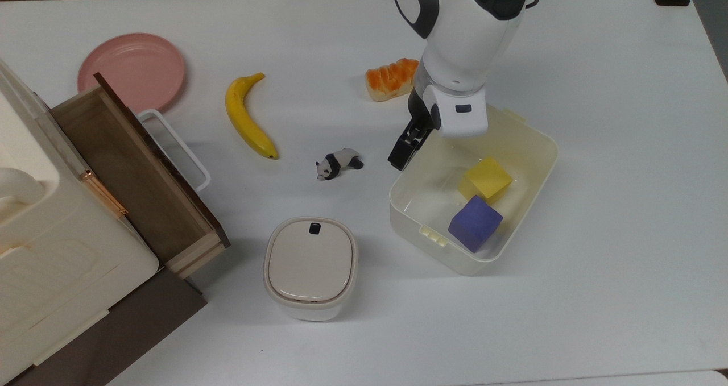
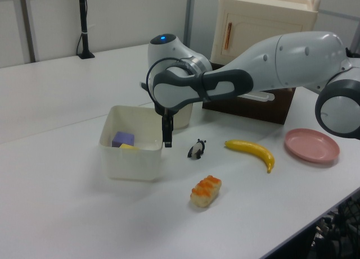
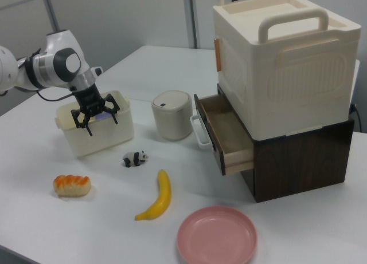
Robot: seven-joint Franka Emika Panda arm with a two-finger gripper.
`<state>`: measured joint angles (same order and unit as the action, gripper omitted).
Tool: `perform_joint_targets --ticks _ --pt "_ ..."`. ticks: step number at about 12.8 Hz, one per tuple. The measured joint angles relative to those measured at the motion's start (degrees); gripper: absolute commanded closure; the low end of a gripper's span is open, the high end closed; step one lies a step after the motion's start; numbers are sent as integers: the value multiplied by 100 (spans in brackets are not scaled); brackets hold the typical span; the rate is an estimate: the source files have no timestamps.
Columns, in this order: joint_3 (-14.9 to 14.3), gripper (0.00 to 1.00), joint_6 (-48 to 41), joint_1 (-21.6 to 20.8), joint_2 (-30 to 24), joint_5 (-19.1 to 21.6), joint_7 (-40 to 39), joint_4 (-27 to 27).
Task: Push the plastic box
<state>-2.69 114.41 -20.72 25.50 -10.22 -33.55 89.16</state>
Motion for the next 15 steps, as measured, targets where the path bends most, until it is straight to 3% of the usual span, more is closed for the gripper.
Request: perform_joint_targets --ticks 3,5,8,10,15 --pt "1 0 -523 389 -626 0 582 -61" --pt "199 0 -1259 879 -1161 3 1768 -37" --pt "438 0 -1464 1502 -1418 167 3075 40" --pt "443 0 -1463 1895 -1417 587 3302 68" --pt "440 0 -1462 2107 -1420 666 3449 73"
